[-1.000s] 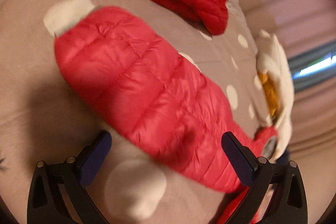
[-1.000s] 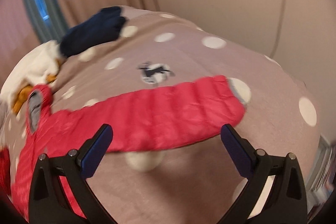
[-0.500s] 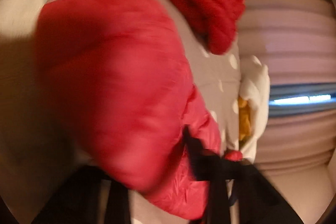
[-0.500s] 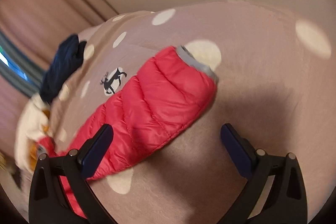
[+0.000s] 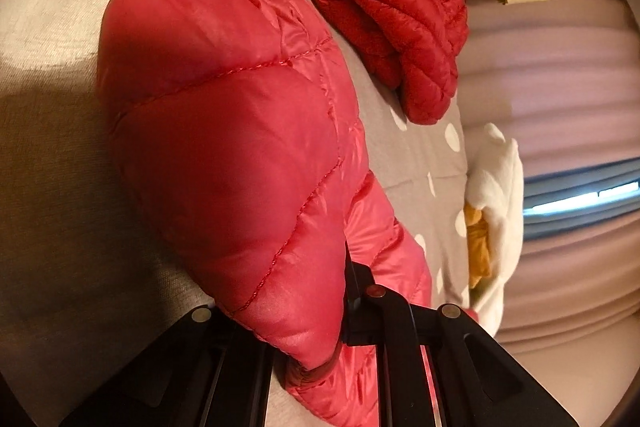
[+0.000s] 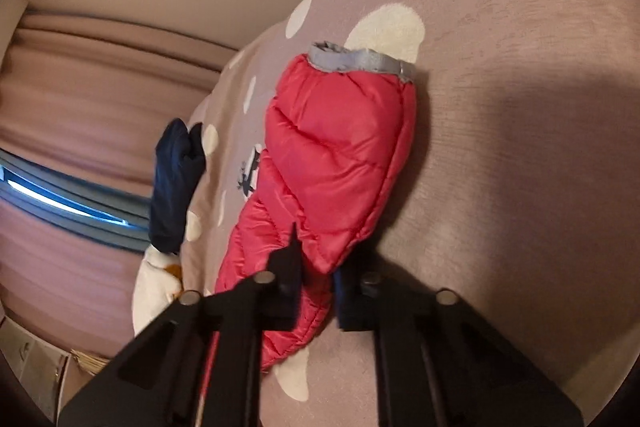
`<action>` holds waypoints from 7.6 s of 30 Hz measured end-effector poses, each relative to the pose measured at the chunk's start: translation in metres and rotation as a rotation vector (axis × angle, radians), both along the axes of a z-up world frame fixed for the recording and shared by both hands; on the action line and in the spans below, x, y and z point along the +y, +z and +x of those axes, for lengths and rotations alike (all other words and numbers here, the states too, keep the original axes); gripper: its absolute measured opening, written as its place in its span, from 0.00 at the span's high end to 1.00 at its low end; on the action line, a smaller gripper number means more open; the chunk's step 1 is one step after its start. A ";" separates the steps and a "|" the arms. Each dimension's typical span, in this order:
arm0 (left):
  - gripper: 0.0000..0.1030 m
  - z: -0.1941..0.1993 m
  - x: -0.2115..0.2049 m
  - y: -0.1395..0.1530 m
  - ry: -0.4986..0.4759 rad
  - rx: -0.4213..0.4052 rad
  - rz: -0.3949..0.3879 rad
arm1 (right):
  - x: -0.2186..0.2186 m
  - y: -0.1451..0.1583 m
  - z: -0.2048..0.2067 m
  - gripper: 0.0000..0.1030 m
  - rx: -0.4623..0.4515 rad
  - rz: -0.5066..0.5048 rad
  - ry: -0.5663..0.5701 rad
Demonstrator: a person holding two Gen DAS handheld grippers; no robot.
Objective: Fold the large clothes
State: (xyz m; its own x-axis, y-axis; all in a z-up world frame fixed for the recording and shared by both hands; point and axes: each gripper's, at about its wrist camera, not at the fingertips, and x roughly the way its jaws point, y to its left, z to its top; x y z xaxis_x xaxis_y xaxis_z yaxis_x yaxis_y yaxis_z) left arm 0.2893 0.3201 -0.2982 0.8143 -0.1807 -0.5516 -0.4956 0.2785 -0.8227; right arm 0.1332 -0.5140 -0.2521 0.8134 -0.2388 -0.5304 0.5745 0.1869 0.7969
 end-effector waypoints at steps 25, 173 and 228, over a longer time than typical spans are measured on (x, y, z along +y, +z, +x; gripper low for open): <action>0.87 0.011 -0.027 0.041 -0.044 0.220 0.356 | 0.295 0.149 0.239 0.89 -0.269 -0.124 0.827; 0.00 0.077 -0.349 0.044 -0.662 0.062 1.165 | 0.270 0.041 0.247 0.09 0.442 -0.737 0.954; 0.00 0.064 -0.294 0.101 -0.455 0.011 1.028 | 0.264 0.143 0.357 0.00 0.228 -0.672 0.976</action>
